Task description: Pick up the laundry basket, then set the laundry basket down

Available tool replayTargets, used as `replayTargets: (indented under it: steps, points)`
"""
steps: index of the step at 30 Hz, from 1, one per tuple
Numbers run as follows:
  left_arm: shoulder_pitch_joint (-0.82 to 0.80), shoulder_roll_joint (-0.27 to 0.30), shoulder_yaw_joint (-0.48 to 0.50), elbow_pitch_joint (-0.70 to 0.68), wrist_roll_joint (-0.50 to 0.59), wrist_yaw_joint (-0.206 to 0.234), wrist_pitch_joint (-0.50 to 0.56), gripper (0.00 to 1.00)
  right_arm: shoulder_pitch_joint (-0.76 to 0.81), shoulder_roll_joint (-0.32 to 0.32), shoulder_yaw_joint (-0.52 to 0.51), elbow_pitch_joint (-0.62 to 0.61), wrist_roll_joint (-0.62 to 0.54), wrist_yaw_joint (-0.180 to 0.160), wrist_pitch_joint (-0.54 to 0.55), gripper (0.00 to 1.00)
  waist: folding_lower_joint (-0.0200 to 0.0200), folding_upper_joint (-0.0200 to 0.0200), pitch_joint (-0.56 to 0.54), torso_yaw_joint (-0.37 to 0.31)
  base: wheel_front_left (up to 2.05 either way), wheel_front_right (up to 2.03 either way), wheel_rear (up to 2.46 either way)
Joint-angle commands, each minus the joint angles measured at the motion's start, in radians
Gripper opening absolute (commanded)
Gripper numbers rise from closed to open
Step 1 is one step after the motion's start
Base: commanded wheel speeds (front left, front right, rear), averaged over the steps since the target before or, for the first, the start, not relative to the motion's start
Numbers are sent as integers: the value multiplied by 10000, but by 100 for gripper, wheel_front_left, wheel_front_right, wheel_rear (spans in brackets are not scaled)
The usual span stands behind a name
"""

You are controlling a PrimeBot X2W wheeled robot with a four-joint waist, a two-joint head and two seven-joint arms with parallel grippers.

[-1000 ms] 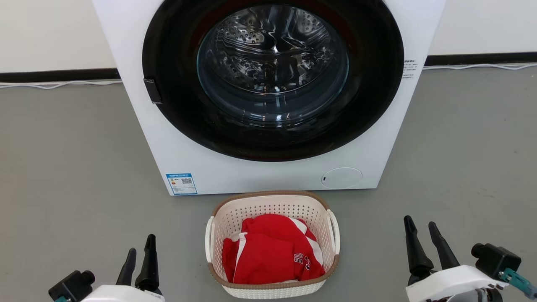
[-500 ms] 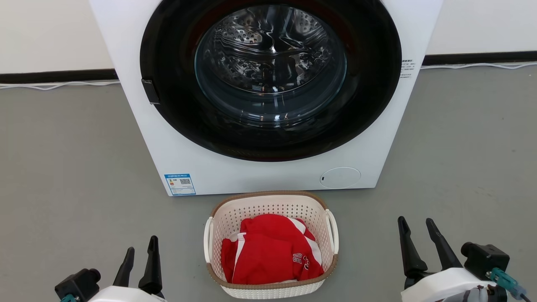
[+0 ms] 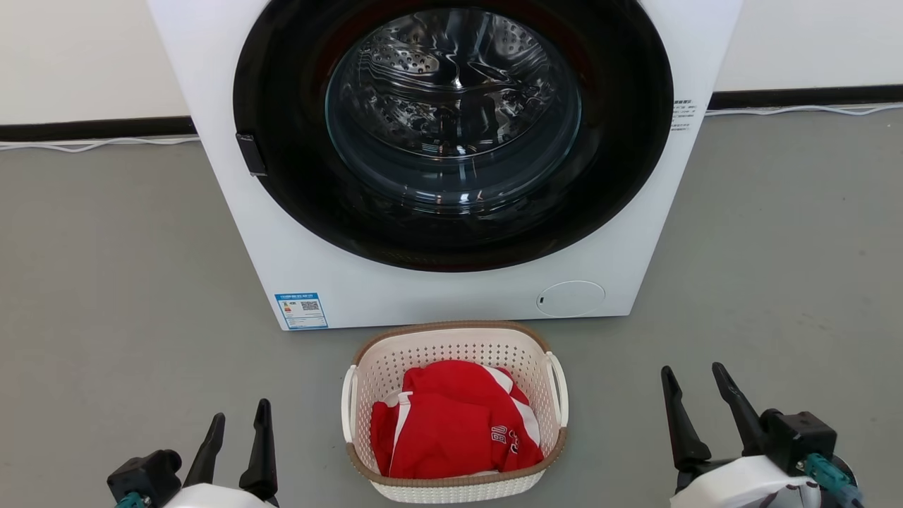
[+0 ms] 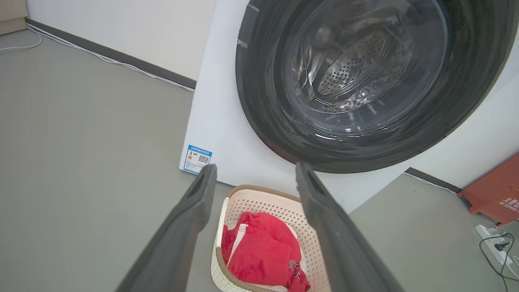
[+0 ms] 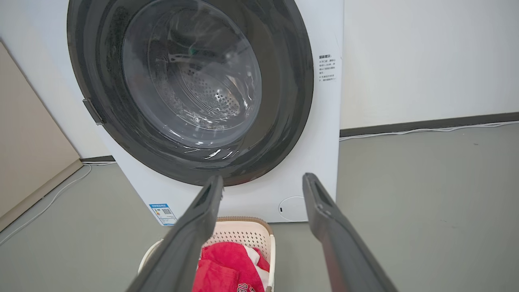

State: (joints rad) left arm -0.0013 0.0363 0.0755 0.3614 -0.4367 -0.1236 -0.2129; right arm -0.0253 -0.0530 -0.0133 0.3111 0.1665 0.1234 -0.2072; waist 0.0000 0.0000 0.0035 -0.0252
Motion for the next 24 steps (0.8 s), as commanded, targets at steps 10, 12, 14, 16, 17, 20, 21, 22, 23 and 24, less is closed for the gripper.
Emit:
replayTargets:
  steps: [10, 12, 14, 16, 17, 20, 21, 22, 23, 24]
  points:
    - [-127, 136, 329, -102, 1288, -70, -419, 100, -408, -70, 285, -122, -1470, 72, -476, 100, 0, 0, 18, -46, 0, 0, 0]
    - [-130, 139, 342, -80, 1500, -71, -477, 100, -417, -66, 303, -99, -1708, 73, -535, 100, 0, 0, 20, -56, 0, 0, 0]
    - [-134, 139, 345, -74, 1536, -71, -488, 100, -419, -60, 295, -89, -1725, 73, -546, 100, 0, 0, 23, -55, 0, 0, 0]
    - [-132, 139, 343, -77, 1530, -71, -488, 100, -421, -56, 272, -72, -1699, 73, -546, 100, 0, 0, 19, -54, 0, 0, 0]
    - [-132, 139, 344, -76, 1526, -71, -488, 100, -421, -55, 260, -64, -1695, 73, -546, 100, 0, 0, 17, -54, 0, 0, 0]
    - [-130, 139, 349, -68, 1516, -71, -488, 100, -428, -51, 231, -42, -1690, 73, -546, 100, 0, 0, 11, -59, 0, 0, 0]
    - [-130, 139, 351, -65, 1514, -71, -488, 100, -432, -50, 226, -35, -1690, 73, -546, 100, 0, 0, 10, -62, 0, 0, 0]
    - [-129, 139, 352, -62, 1511, -71, -488, 100, -436, -48, 222, -30, -1688, 73, -546, 100, 0, 0, 8, -64, 0, 0, 0]
    - [-128, 139, 351, -58, 1507, -71, -488, 100, -439, -47, 221, -26, -1688, 73, -546, 100, 0, 0, 7, -66, 0, 0, 0]
    - [-126, 139, 349, -55, 1503, -71, -488, 100, -441, -45, 219, -21, -1686, 73, -546, 100, 0, 0, 6, -67, 0, 0, 0]
